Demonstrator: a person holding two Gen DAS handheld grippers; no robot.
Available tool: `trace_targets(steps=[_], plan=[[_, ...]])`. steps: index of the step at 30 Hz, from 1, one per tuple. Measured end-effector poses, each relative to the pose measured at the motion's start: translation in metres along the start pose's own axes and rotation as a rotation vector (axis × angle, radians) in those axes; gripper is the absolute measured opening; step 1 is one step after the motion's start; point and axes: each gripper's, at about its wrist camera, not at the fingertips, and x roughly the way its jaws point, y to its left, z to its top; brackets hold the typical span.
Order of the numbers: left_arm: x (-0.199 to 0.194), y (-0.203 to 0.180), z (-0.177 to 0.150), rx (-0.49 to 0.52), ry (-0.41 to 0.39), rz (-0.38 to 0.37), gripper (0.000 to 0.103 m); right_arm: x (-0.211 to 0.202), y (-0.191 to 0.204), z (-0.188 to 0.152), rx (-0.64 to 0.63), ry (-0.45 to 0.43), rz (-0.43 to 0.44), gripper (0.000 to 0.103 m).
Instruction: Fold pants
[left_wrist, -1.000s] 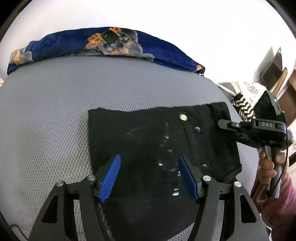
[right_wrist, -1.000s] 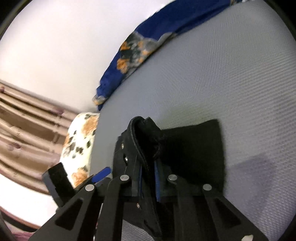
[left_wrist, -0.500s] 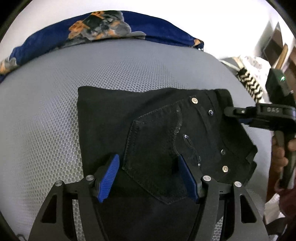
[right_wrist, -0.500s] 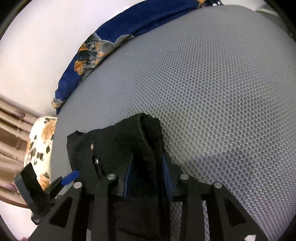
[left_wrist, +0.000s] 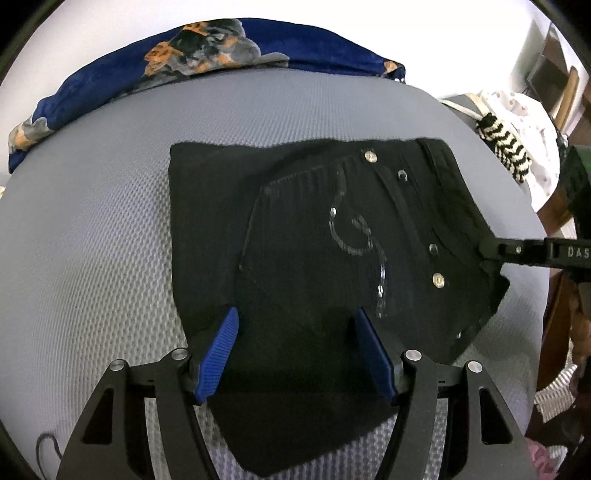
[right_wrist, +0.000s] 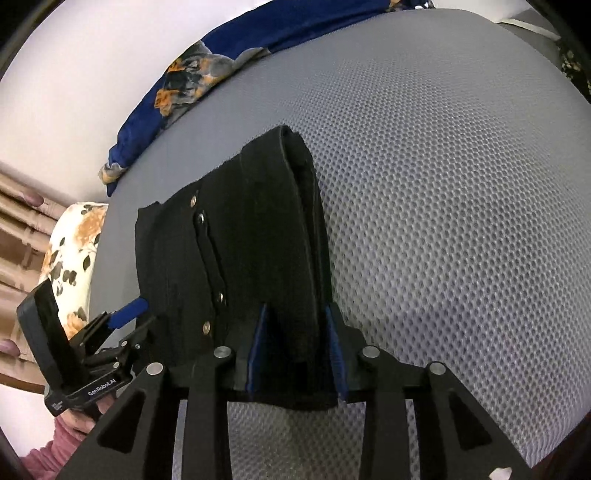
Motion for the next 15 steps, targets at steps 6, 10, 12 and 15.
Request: trace_targets(steps=[6, 10, 12, 15], plan=[[0.001, -0.004, -0.013, -0.01, 0.008, 0.025, 0.067, 0.0, -0.001, -0.01, -0.011, -0.004, -0.019, 0.029], [0.003, -0.006, -0.015, -0.007, 0.008, 0.038, 0.067, 0.006, -0.005, -0.013, 0.004, -0.003, -0.005, 0.032], [0.003, -0.007, -0.015, -0.002, 0.008, 0.046, 0.067, 0.005, -0.005, -0.013, -0.003, -0.006, -0.01, 0.034], [0.003, -0.007, -0.015, -0.005, 0.008, 0.045, 0.067, 0.005, -0.006, -0.013, -0.009, -0.007, -0.017, 0.039]])
